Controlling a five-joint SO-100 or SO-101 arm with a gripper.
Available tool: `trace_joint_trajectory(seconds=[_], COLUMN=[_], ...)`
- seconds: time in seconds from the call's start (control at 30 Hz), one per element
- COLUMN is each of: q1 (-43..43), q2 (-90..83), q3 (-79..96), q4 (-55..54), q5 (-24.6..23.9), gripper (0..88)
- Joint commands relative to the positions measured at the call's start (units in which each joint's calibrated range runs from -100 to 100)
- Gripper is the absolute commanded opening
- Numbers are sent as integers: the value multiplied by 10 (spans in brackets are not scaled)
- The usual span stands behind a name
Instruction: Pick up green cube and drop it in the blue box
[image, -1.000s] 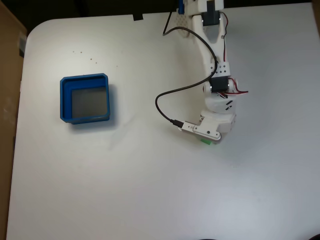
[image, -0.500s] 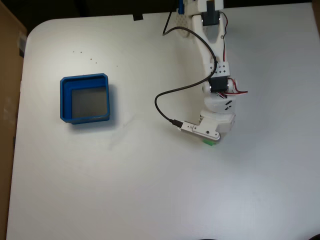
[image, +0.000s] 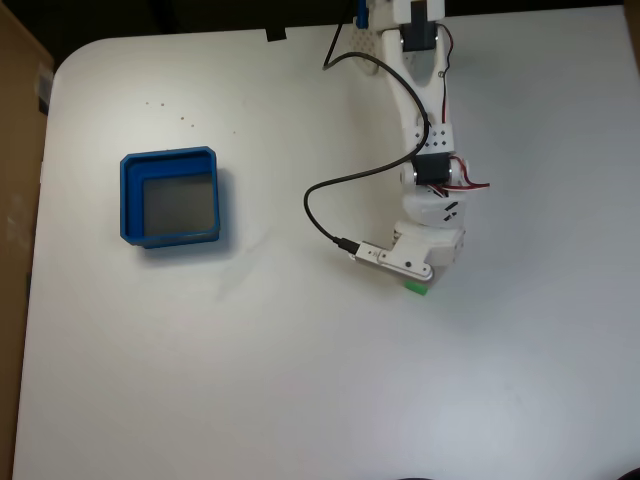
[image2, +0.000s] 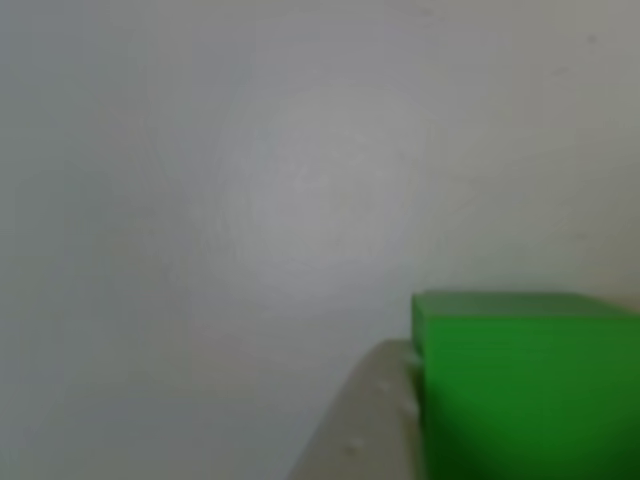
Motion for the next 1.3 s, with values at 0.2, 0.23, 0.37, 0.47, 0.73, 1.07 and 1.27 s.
trace_joint_trajectory(seconds=[0.2,0.23,0.37,0.47,0.73,1.07,1.27], q1=[24,24,27,42,68,146,227], q2=[-143,-151,-170,-172,-208,-333,-352], q3=[-27,-27,-27,-31,-32,-26,-26], q4=[-4,-4,-4,-5,-7,-4,-4], q5=[1,1,2,3,4,61,73], gripper=[21,21,21,22,22,23,23])
